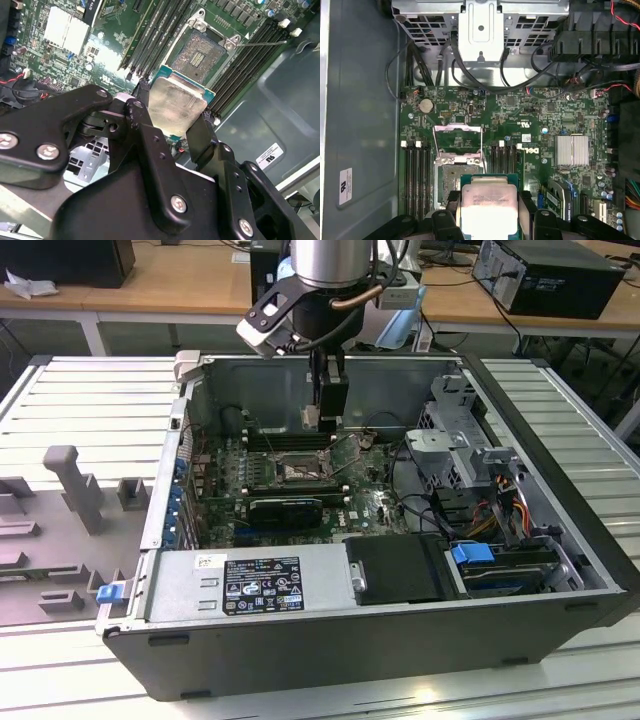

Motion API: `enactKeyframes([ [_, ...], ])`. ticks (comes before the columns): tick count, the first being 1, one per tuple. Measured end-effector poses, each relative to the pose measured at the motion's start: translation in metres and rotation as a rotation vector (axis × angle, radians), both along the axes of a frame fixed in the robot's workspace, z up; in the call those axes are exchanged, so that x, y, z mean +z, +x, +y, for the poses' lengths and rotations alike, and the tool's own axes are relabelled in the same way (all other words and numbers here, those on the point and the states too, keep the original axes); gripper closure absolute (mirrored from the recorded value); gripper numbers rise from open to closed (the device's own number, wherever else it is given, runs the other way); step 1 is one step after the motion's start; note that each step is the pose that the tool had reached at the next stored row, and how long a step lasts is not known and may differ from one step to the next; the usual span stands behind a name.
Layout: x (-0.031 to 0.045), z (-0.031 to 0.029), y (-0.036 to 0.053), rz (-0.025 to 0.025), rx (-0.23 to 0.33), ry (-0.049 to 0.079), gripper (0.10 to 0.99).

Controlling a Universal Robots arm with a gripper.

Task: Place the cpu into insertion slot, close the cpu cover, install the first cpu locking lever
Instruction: 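Place the cpu into insertion slot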

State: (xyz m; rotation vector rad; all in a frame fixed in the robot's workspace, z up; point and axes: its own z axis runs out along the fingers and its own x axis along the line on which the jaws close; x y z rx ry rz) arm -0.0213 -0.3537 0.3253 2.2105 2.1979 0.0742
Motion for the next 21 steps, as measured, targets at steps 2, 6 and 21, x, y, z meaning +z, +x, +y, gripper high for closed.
enactKeyframes([
  [2, -0.0001, 0.0004, 0.0002, -0.0001, -0.001, 0.000, 0.545],
  [6, -0.0006, 0.0019, 0.0003, -0.0001, -0.001, 0.000, 0.545],
  [21, -0.0379, 0.0027, -0.0067, -0.0017, 0.046, 0.001, 0.545],
])
